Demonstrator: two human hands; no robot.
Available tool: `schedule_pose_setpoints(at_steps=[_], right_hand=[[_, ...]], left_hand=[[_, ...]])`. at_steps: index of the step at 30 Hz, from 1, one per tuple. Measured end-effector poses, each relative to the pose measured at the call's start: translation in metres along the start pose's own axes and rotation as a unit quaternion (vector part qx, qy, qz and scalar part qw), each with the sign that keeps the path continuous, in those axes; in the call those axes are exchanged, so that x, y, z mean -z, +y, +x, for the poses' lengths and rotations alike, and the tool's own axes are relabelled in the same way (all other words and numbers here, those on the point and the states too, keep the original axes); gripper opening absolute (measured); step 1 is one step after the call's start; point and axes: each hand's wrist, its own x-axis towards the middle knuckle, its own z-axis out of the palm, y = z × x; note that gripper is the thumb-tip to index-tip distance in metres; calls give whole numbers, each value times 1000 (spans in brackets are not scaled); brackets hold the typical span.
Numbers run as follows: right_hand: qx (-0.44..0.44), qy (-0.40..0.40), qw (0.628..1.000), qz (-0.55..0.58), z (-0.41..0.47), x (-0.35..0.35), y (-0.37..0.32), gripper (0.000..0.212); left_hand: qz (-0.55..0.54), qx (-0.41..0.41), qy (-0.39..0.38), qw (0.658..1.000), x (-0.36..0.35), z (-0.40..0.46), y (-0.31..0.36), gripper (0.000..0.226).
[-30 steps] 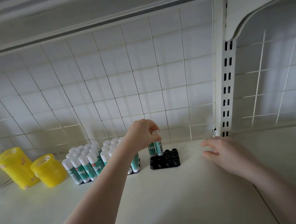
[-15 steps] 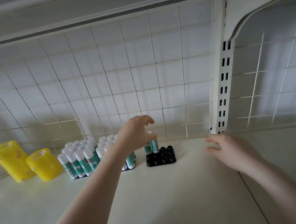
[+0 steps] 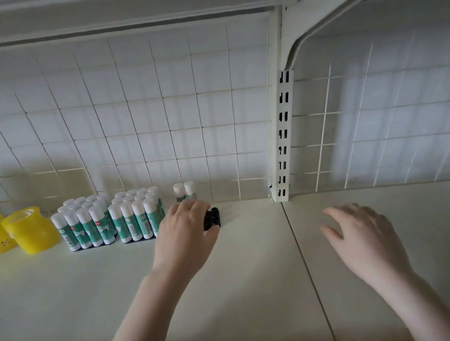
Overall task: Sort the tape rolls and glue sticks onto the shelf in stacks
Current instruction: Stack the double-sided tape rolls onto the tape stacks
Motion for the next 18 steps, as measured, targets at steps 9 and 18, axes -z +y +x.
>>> schedule_pose_setpoints(at_steps=[9,18], right_hand=[[-52,152,987,-2,-98,19,70,28],[-82,219,972,-19,-125,48,173,27]], left_hand=[[-71,-28,-33,997,-15,-53,59,43],[-106,-68,-62,990,-47,-63,174,40]])
